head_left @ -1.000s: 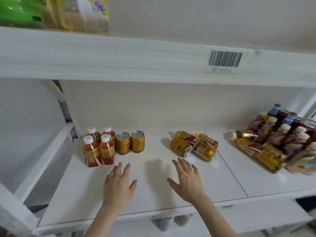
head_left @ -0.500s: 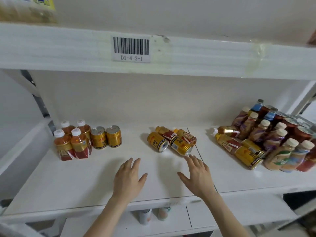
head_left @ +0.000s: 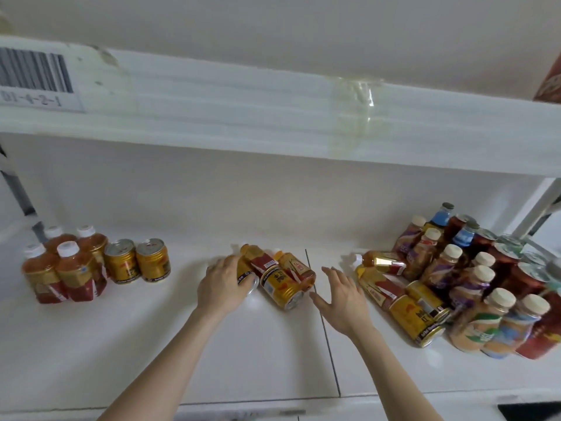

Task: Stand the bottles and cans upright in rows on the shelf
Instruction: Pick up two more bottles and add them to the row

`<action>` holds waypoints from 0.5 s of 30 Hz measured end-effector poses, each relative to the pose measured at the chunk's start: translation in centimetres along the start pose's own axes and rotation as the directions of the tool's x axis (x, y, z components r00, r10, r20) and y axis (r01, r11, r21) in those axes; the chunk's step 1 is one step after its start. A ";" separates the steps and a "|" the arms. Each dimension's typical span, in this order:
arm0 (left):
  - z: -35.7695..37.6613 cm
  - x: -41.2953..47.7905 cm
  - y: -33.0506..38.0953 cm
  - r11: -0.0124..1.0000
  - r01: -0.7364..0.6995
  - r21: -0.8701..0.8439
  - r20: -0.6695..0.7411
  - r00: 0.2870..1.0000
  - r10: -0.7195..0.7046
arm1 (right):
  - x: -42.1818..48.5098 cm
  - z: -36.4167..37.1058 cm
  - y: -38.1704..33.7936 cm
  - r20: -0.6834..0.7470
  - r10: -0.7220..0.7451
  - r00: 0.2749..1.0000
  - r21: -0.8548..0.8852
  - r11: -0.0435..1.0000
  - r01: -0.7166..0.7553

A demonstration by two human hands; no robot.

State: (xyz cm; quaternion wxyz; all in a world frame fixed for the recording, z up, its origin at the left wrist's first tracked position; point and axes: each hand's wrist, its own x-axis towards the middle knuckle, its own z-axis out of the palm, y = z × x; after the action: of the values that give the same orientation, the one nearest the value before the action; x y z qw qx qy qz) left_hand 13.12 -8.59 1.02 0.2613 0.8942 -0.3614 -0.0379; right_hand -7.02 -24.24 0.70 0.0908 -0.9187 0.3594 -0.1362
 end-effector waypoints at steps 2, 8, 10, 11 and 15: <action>0.8 1.7 0.9 1.000 0.019 0.014 -0.015 1.000 -0.019 | 1.8 0.4 0.5 0.010 -0.029 1.000 0.026 0.999 0.028; 3.6 6.1 2.0 0.995 0.053 0.090 -0.036 0.998 -0.050 | 6.8 2.7 1.3 0.108 -0.043 0.993 0.168 0.985 0.025; 4.8 7.5 2.0 0.984 0.107 0.144 -0.002 0.994 -0.108 | 8.3 3.8 1.6 0.166 -0.030 0.986 0.246 0.969 -0.012; 5.3 8.2 2.0 0.975 0.143 0.168 0.017 0.989 -0.148 | 8.9 4.2 1.7 0.189 -0.022 0.982 0.284 0.958 -0.034; 6.7 10.5 2.2 0.931 0.275 0.241 0.062 0.953 -0.298 | 10.6 5.5 2.1 0.298 0.001 0.955 0.405 0.905 -0.128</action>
State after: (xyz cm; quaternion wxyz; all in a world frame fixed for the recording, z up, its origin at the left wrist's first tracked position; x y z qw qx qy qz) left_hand 17.74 -19.81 -2.36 0.1301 0.9586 -0.2413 -0.0771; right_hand 0.81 -32.66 -3.09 0.3425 -0.8749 0.3349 -0.0709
